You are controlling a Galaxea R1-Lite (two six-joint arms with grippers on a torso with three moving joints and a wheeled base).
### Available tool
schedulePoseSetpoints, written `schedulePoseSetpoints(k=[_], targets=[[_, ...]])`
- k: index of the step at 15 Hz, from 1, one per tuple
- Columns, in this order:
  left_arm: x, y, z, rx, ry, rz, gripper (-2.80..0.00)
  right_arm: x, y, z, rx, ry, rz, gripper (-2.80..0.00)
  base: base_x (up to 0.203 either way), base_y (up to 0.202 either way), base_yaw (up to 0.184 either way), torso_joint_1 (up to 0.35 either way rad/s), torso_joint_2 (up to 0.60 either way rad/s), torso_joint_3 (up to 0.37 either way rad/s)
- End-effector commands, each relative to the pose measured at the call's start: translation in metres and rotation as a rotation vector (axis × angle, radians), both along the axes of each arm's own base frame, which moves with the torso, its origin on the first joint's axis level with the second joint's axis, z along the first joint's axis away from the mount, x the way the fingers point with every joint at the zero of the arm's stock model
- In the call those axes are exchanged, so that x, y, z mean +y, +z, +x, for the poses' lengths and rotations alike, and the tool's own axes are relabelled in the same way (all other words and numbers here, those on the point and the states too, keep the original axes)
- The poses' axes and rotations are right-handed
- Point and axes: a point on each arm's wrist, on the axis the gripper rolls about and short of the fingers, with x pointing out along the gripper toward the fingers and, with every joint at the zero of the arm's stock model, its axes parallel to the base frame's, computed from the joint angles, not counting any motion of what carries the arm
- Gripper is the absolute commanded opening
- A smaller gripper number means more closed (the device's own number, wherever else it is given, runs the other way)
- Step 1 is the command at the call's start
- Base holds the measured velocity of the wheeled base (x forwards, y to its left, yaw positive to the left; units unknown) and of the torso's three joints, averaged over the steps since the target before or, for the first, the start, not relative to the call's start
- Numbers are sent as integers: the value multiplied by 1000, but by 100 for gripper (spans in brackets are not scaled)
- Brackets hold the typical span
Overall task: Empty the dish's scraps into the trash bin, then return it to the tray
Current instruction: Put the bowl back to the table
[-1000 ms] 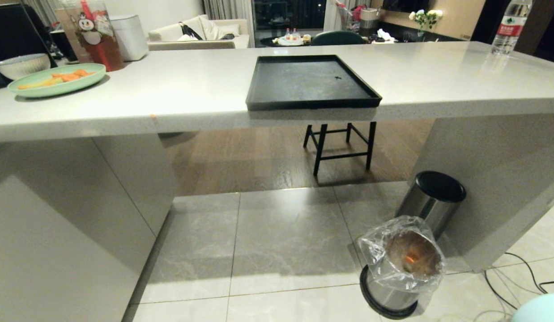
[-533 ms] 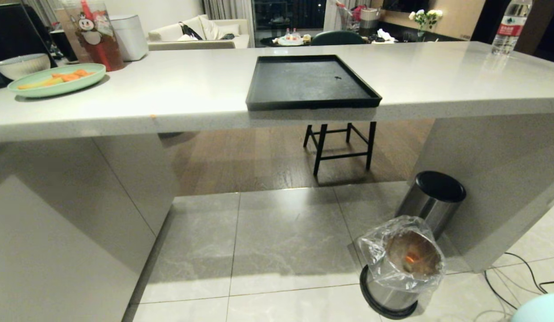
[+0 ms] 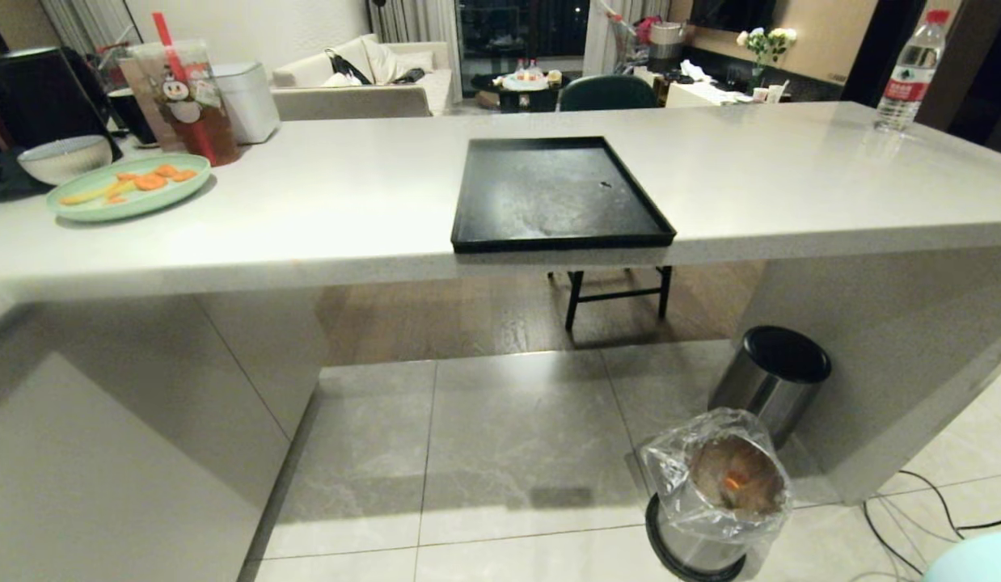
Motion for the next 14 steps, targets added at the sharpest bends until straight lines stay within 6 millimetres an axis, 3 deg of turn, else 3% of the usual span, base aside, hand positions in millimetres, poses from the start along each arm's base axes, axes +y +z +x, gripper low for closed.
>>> schedulePoseSetpoints(k=[1,14], targets=[[0,0,0,1,0,-1,-280,0,0,0,0,1,0,-280,0,0,0,34,-450,-403],[0,0,0,1,0,-1,-280,0,0,0,1,0,0,-280,0,0,0,122,-493,-373]])
